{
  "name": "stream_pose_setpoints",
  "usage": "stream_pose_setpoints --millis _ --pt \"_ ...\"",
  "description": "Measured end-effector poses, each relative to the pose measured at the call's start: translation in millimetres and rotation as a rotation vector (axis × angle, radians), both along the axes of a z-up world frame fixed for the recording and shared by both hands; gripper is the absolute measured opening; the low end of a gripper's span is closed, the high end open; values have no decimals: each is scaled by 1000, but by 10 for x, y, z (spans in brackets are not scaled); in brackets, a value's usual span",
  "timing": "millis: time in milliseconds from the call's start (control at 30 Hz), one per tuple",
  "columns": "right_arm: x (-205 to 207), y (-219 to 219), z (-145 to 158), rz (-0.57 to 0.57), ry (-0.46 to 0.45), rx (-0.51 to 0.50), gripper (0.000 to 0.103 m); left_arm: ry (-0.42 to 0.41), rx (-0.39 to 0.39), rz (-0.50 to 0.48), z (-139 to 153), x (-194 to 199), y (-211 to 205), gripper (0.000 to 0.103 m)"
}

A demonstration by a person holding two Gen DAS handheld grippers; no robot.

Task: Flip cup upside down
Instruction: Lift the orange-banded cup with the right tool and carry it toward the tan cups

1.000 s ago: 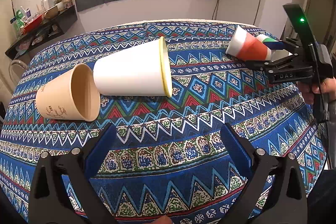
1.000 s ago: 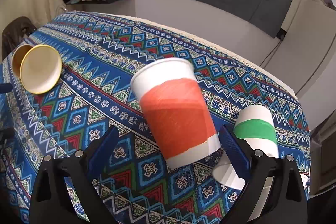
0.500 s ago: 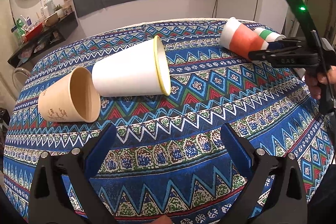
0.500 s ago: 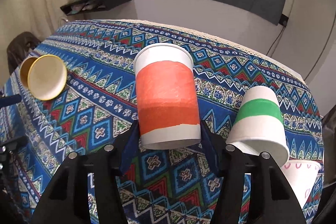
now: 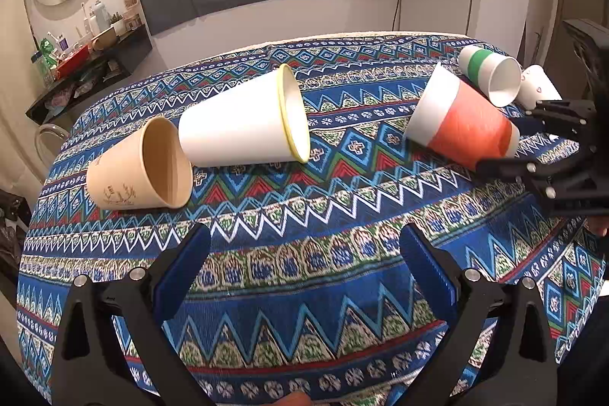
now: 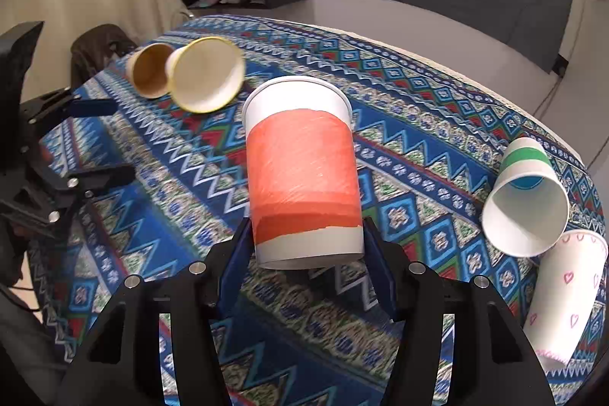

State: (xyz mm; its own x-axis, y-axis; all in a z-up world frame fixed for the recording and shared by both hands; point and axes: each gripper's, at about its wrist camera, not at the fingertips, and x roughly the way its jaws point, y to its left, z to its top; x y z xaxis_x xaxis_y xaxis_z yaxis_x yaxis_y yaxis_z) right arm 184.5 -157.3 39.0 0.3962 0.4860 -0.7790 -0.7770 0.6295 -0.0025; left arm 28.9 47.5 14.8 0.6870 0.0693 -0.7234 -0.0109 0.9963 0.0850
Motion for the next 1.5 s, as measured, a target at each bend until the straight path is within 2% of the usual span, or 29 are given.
stream_pose_setpoints --millis 333,633,700,867,1067,1267,1367,1500 --pt "-475 -172 13 69 -7 20 53 -18 12 -19 76 -251 -232 97" --pt "-676 -266 52 99 -23 40 53 -32 42 -41 177 -380 -432 97" --pt "-696 -284 39 95 -25 41 56 -34 43 -45 188 -393 -467 97" --pt "-753 -336 20 81 -51 41 71 -29 59 -60 176 -425 -567 97" --pt "-787 -445 66 67 -64 65 83 -29 87 -74 173 -432 -635 97" --pt "-796 -533 78 56 -65 67 84 -27 116 -96 171 -446 -675 97" --pt "-804 -607 81 51 -53 75 85 -9 108 -154 199 -437 -701 97" --pt "-818 -720 97 27 -55 81 85 -23 162 -209 248 -419 -767 97"
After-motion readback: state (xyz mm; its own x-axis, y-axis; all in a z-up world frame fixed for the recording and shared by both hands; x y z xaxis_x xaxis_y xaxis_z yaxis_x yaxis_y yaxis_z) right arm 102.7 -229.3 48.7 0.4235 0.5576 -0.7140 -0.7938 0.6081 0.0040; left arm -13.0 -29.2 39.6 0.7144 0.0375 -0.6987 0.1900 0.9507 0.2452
